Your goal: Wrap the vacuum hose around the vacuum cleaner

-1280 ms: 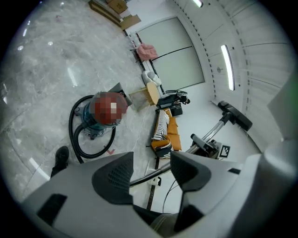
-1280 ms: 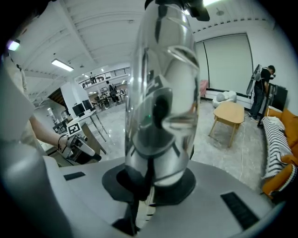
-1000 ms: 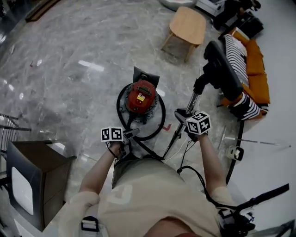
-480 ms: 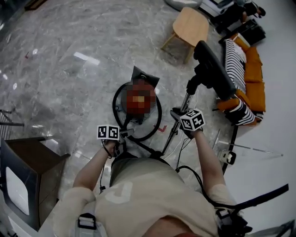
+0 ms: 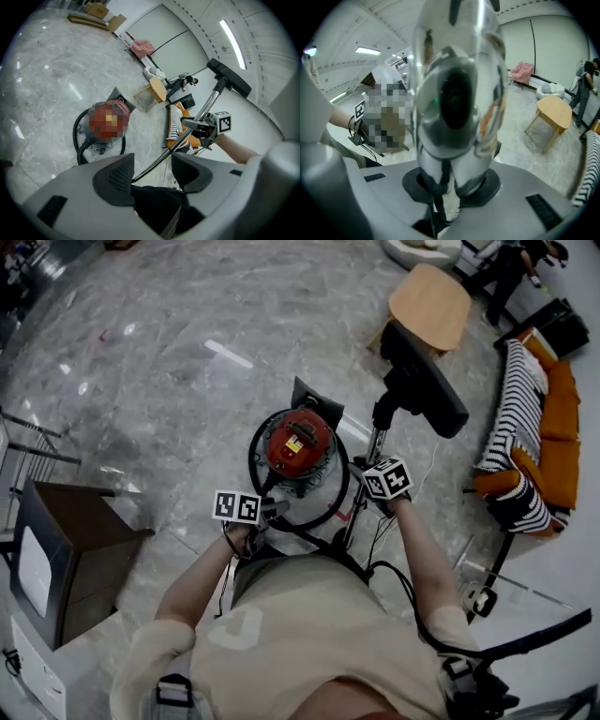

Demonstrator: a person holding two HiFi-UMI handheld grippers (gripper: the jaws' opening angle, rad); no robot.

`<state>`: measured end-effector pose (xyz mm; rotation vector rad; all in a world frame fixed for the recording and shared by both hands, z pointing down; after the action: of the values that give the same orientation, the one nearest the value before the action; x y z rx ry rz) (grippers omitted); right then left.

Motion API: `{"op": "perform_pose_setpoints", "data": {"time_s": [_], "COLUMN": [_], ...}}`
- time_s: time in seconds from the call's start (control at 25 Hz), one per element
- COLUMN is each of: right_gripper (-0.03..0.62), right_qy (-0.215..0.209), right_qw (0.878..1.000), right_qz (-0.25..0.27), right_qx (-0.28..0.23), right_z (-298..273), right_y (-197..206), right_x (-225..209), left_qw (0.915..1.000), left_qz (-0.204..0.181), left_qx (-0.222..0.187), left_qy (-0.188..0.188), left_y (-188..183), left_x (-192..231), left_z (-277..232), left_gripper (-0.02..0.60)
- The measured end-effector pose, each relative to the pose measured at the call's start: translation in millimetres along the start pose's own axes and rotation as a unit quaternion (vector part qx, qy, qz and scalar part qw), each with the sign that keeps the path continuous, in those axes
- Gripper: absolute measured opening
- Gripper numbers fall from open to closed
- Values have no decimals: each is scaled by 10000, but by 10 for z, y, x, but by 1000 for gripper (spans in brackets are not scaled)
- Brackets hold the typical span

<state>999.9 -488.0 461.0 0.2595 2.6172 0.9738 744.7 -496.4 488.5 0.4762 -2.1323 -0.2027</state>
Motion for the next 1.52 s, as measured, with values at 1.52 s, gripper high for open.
{"op": "perform_pose_setpoints", "data": {"time_s": [1.52], "right_gripper": [58], "right_qy": [-703], "right_qw": [9898], "right_qz": [763], "right_qx": [976], "right_z": [-2843], "right_y": [-421], "right_x": [-464], "left_qw": [9748], "left_qz": [1913], "left_qx": [-1116], "left_qy": [-282], "left_y": [586], "left_x": [1233], "left_z": [-541], "left_gripper": [253]}}
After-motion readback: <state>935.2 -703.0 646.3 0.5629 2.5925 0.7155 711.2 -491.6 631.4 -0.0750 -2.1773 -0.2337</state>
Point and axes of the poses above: the fingertips, and each gripper's own axes: z backward along the fingers, x to its left, y out of its underside, the point moved 4 cm from there along z, backward along the fingers, and after that the axes turned 8 degrees about -x, right-handed, at the moved point
